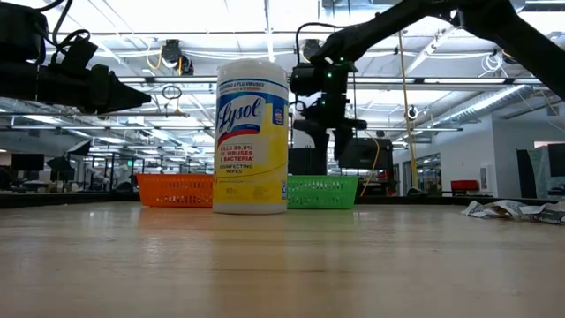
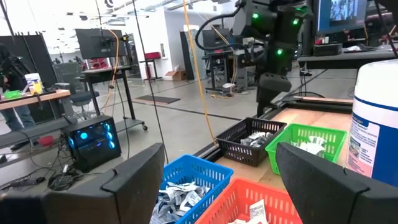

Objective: Pick & Place First Aid Supplies
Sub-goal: Put the black towelette pack into the black bin

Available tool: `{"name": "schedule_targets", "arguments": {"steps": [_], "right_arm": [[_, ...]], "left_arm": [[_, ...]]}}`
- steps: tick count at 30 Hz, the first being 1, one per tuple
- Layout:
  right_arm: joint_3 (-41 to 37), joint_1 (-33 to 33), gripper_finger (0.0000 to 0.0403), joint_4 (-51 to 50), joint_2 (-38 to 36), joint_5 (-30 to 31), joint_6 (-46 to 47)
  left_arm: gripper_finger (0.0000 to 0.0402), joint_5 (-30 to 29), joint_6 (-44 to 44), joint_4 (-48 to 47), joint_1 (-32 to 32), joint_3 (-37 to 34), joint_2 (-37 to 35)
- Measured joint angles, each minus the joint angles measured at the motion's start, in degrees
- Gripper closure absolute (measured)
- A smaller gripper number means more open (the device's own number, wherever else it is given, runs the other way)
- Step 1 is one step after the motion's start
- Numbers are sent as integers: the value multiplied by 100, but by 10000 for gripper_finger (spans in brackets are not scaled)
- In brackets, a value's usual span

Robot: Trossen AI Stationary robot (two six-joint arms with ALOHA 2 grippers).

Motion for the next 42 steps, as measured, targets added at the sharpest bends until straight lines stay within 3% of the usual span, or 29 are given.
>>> {"name": "schedule_targets", "arguments": {"steps": [5, 10, 19, 26, 34, 42], "right_arm": [[-473, 4, 200, 42, -310, -1, 1399], [-1621, 169, 193, 421, -985, 2, 1978], [-3785, 1149, 190, 662, -2511, -17, 3517], [-5045, 2069, 190, 605, -3435, -25, 4892], [-5928, 3003, 190, 362, -4038, -382, 6042], [-6307, 3733, 190, 363, -4150, -629, 6900]], "left_arm": [[92, 0, 0, 0, 2, 2, 0], [91, 0, 0, 0, 2, 2, 1], [91, 2, 0, -2, 2, 1, 1], [91, 4, 1, -2, 0, 0, 0], [92, 4, 0, -2, 2, 0, -1], [91, 4, 0, -2, 0, 0, -1]]}}
